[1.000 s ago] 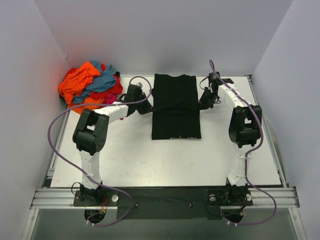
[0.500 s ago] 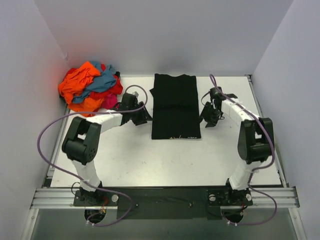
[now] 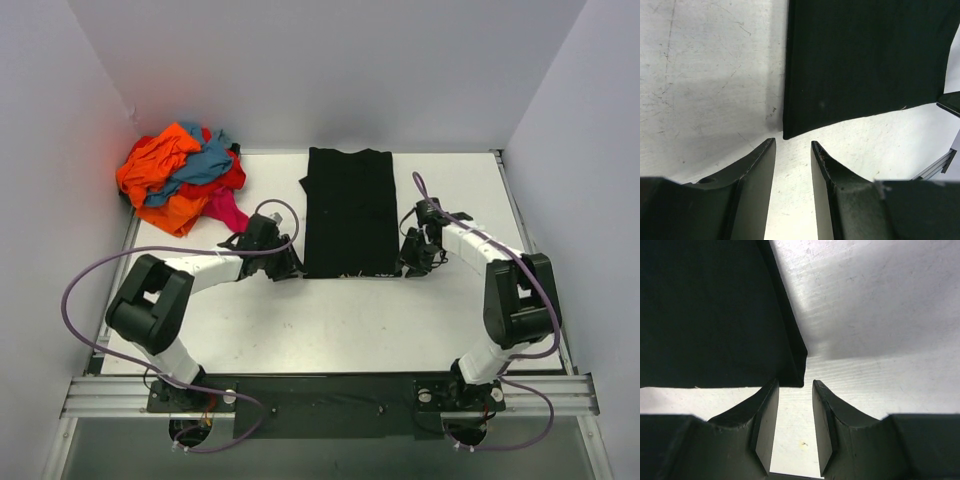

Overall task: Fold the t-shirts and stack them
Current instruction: Grab one side of the 2/3 rectangular tshirt with both arms

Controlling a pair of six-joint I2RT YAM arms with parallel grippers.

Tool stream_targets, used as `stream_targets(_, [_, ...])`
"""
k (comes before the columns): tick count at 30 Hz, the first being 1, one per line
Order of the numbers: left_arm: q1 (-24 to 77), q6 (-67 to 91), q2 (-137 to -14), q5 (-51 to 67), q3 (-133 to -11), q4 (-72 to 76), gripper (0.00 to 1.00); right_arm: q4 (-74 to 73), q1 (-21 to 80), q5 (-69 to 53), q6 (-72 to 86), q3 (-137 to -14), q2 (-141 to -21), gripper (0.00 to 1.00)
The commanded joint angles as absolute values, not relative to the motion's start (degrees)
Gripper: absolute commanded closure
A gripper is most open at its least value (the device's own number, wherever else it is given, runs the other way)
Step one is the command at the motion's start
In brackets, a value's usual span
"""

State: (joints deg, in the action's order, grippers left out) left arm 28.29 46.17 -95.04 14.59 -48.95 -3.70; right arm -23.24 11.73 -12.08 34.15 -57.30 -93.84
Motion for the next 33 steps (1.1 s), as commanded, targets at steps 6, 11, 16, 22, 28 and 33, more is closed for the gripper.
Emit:
stream_targets(6, [28.30, 47.90, -97.73, 16.43, -48.26, 2.02, 0.57, -21.18, 10.55, -10.55, 33.31, -57.13, -98.79, 0.74])
stream_targets(11, [28.39, 48.43, -98.96, 16.70, -47.90, 2.90, 0.59, -20.48, 10.55, -10.81, 33.22, -57.74, -100.63, 0.76])
stream_targets(16, [28.39, 49.04, -99.84, 17.22, -47.90, 3.78, 0.60, -20.22, 10.55, -10.90, 33.40, -57.57, -100.46, 0.82])
stream_targets(22, [29.00, 50.01, -101.95, 18.02, -49.04, 4.92, 0.60, -19.78, 11.34, -11.08, 33.31, -57.22, -100.55, 0.87])
stream_targets(28, [29.09, 50.80, -102.75, 18.54, -48.61, 6.07, 1.00, -20.65, 11.51, -10.73, 33.05, -57.40, -98.71, 1.00])
stream_targets(33, [29.44, 47.99, -97.57, 15.12, -48.34, 0.28, 1.00, -22.85, 11.43, -10.02, 32.61, -55.29, -91.25, 1.00])
